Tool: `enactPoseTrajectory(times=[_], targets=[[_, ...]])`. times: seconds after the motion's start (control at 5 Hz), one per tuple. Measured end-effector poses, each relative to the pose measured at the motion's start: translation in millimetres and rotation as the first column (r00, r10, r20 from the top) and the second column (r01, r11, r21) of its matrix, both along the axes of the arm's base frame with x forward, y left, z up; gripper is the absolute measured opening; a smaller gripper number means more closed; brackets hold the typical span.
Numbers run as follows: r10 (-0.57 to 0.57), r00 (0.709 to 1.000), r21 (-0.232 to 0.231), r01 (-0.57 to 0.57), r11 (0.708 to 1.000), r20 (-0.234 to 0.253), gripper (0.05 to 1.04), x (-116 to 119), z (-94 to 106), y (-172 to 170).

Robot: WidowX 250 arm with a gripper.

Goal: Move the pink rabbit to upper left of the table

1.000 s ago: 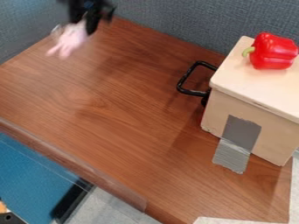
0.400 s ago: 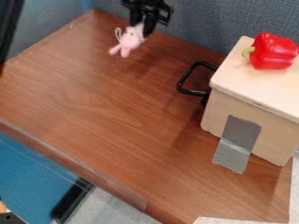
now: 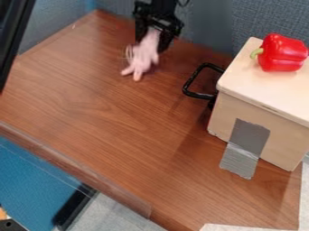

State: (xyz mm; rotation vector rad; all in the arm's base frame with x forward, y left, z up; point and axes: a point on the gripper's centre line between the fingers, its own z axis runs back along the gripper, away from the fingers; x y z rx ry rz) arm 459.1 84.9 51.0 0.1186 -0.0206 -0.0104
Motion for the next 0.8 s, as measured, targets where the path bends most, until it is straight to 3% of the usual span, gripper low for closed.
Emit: enactPoseTrajectory(times=[0.2,0.6,0.8], targets=[[-0.008,1.000,-0.013,0.009,1.000,0.030,1.004,-0.5,19.4,-2.9],[0.014,0.989,0.004,-0.015,1.000,0.149,1.001,-20.2,77.6,-5.3],[0.029,0.988,-0.004,-0.029,1.000,0.151,1.001,-32.0,89.5,-5.9]])
